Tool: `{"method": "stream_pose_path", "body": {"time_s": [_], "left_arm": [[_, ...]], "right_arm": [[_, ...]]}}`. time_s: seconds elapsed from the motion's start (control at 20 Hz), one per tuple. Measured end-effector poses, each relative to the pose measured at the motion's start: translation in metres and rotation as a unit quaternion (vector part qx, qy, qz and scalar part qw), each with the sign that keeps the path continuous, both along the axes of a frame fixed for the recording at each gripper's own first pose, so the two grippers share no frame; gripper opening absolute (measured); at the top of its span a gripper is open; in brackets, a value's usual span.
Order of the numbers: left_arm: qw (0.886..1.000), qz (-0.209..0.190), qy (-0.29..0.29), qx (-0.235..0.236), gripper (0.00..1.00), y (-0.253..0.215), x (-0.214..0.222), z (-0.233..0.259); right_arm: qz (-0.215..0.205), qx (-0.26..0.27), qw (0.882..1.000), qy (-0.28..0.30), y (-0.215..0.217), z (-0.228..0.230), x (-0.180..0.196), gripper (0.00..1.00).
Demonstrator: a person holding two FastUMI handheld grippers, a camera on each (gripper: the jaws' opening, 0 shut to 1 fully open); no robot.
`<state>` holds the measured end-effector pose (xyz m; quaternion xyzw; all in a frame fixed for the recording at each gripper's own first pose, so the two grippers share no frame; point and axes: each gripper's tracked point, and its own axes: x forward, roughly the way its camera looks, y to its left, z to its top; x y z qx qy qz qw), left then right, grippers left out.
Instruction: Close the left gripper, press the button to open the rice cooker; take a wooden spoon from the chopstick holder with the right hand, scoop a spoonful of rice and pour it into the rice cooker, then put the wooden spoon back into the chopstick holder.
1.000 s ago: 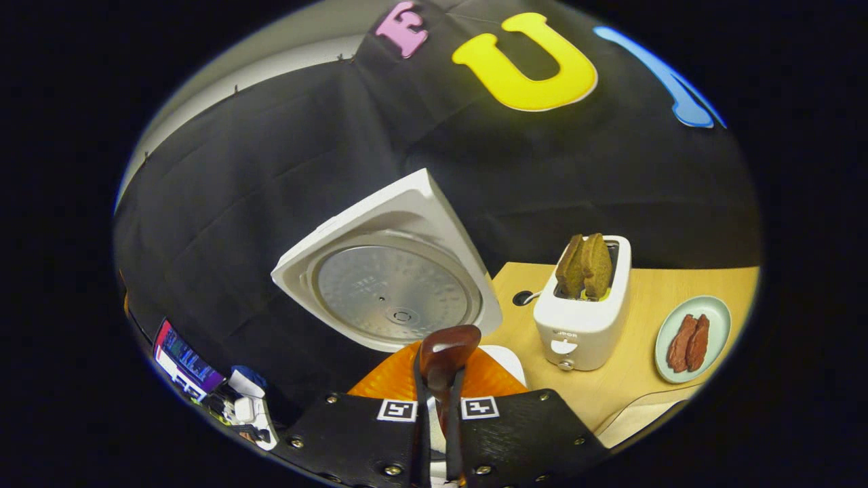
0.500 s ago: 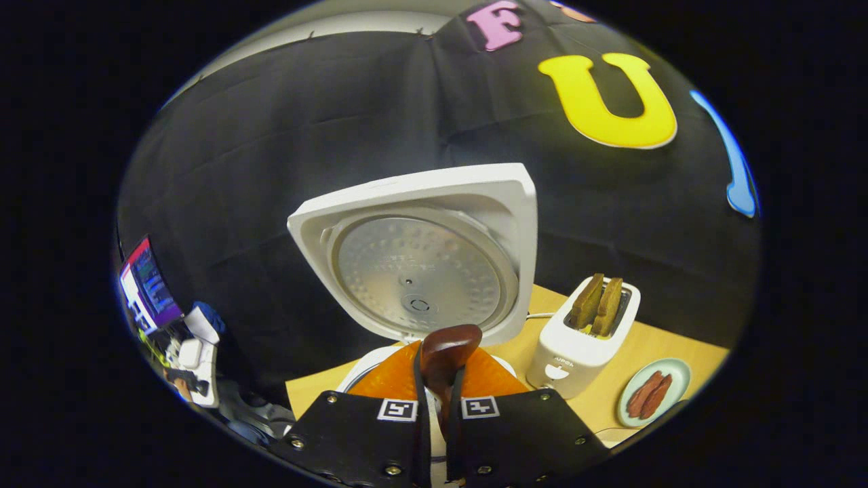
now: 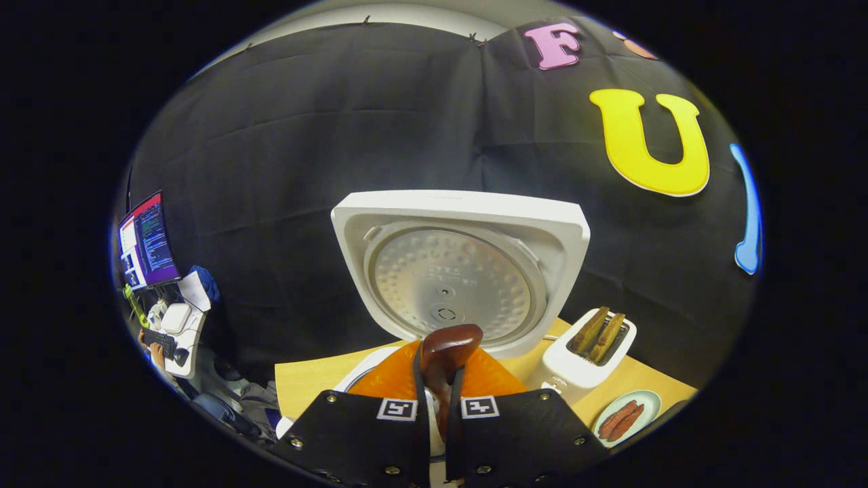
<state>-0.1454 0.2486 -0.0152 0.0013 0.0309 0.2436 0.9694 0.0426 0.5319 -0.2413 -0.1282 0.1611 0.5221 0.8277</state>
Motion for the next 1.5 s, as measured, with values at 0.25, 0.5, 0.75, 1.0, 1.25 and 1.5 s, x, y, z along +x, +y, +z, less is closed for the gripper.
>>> {"method": "stream_pose_path", "body": {"time_s": [0.25,0.5,0.75,1.0,1.25,1.5], "left_arm": [[1.0,0.001,-0.003,-0.002,0.94,0.0,-0.004,0.0],[1.0,0.006,0.012,-0.007,0.94,-0.001,-0.006,-0.011],[1.0,0.014,0.016,-0.002,0.89,-0.001,-0.007,-0.012],[1.0,0.009,0.028,0.007,0.95,-0.008,-0.006,-0.015],[1.0,-0.005,0.024,0.002,0.99,-0.019,-0.002,-0.013],[1.0,-0.021,0.023,0.0,0.89,-0.028,0.007,-0.016]], "right_arm": [[0.009,-0.015,0.999,-0.03,-0.001,0.005,-0.005,0.09],[0.009,-0.032,0.997,-0.062,-0.004,0.004,-0.004,0.1],[0.017,-0.038,0.996,-0.076,-0.003,0.005,-0.005,0.1],[0.007,-0.008,1.0,-0.021,-0.002,0.008,-0.011,0.1],[-0.017,0.026,0.998,0.047,-0.016,0.012,-0.007,0.1],[-0.052,0.103,0.983,0.145,-0.039,0.035,0.003,0.09]]}}
